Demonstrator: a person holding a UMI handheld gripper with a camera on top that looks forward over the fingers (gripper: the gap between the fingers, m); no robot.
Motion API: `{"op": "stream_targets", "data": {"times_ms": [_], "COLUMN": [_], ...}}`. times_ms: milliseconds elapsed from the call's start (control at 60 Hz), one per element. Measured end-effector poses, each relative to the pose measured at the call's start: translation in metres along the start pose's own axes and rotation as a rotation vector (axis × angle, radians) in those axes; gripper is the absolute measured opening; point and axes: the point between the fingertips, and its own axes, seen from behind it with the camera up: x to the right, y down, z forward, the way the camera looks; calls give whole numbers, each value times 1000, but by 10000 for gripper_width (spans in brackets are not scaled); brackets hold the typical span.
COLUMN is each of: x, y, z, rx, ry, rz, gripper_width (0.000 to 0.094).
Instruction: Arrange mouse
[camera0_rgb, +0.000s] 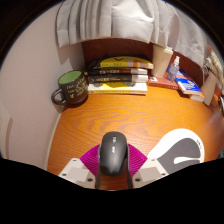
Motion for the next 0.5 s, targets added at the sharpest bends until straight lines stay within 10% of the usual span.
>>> {"op": "stream_targets", "data": {"times_ms": [200, 500], "x": [-12, 76], "y": [-36, -182], "z": [-19, -174], "rx": [6, 362], "ry": [-63, -6], "rz": [-68, -68], "gripper_width": [365, 370]}}
